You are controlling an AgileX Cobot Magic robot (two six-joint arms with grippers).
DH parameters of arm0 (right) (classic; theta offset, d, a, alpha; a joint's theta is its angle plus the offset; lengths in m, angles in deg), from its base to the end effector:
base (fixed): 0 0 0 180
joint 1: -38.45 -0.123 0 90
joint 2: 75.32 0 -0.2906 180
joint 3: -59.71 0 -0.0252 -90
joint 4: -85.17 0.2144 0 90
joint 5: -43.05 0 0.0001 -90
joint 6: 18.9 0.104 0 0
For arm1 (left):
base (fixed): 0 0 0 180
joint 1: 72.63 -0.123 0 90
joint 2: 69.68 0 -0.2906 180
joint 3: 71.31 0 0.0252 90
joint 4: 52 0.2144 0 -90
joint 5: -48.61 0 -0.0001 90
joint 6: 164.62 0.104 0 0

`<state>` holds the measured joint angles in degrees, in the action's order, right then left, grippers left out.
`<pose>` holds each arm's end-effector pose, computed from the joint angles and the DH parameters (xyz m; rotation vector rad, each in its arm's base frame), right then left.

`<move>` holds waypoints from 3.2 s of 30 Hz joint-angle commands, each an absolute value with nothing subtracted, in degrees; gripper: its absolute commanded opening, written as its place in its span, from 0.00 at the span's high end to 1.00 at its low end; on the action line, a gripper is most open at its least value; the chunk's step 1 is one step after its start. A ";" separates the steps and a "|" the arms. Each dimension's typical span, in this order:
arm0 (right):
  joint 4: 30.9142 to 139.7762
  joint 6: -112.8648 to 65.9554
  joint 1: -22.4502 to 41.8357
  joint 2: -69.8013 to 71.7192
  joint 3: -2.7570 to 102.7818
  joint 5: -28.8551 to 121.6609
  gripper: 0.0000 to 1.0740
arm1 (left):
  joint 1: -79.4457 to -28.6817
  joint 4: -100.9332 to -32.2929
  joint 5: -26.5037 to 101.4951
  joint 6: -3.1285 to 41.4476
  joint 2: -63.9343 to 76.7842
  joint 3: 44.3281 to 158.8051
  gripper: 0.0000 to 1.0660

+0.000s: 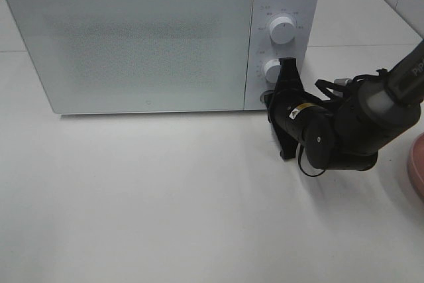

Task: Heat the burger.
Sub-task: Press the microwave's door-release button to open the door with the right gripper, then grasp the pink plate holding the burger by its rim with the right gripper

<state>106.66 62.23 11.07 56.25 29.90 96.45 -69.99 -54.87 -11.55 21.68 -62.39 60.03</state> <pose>0.3502 0.1470 0.1112 1.3210 1.6028 1.1126 -0.0316 -0.0031 0.2550 0.1601 2.0192 -0.0194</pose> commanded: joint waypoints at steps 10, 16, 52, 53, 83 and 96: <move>107.58 60.23 11.70 53.67 31.16 106.48 1.00 | -69.76 -55.04 -11.03 21.57 -63.71 59.80 0.08; 108.21 60.40 11.70 53.67 31.16 107.17 1.00 | -69.76 -55.04 -11.03 21.57 -63.71 59.80 0.08; 121.73 58.34 11.64 55.16 42.39 117.54 1.00 | -69.76 -55.04 -11.03 21.57 -63.71 59.80 0.08; 121.44 58.34 11.64 55.16 42.33 117.59 1.00 | -69.76 -55.04 -11.03 21.57 -63.71 59.80 0.08; 116.00 57.65 9.52 48.97 30.30 89.40 1.00 | -69.76 -55.04 -11.03 21.57 -63.71 59.80 0.08; 112.79 43.55 9.64 41.12 26.18 69.81 1.00 | -69.76 -55.04 -11.03 21.57 -63.71 59.80 0.08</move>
